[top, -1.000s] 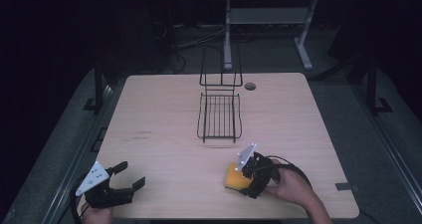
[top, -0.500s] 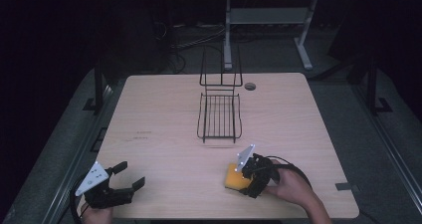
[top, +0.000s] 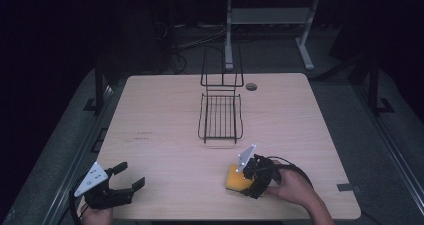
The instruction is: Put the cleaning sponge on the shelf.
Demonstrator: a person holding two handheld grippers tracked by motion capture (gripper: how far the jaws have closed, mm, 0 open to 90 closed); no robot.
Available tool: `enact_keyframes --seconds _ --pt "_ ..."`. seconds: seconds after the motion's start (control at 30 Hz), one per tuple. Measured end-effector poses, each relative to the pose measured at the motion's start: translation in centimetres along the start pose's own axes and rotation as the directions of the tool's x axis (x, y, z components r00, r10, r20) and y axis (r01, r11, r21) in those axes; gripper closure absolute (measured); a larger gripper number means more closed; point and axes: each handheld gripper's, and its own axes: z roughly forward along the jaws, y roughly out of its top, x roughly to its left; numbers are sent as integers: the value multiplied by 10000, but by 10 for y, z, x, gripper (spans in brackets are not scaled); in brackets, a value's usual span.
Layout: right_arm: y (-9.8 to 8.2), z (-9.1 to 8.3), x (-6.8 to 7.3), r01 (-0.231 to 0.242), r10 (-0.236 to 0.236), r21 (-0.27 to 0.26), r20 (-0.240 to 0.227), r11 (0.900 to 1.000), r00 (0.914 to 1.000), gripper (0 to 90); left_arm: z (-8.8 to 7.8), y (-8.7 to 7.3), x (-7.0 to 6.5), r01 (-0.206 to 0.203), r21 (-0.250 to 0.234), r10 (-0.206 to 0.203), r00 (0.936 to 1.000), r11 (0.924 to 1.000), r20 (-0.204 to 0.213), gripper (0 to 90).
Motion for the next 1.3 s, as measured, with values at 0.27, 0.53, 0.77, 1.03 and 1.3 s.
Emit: enact_keyframes --seconds 0.27,0.53,0.77,1.03,1.3 --pt "12 -12 -5 219 -221 -284 -76 9994 9997 215 0 0 -1 -29 9 29 10000 10000 -10 128" --pt "26 -20 -14 457 -467 -409 -226 9981 9987 215 1 0 -1 -29 10 29 10000 10000 -10 128" --pt "35 -26 -27 476 -496 -483 -408 9977 9979 214 1 0 -1 -47 -3 47 10000 10000 28 128" --pt "46 -32 -41 440 -468 -622 -452 9971 9979 214 0 0 0 -33 -7 33 10000 10000 -15 128" --pt "55 -31 -49 474 -506 -506 -653 9976 9966 214 0 0 0 -24 -19 24 10000 10000 -24 128"
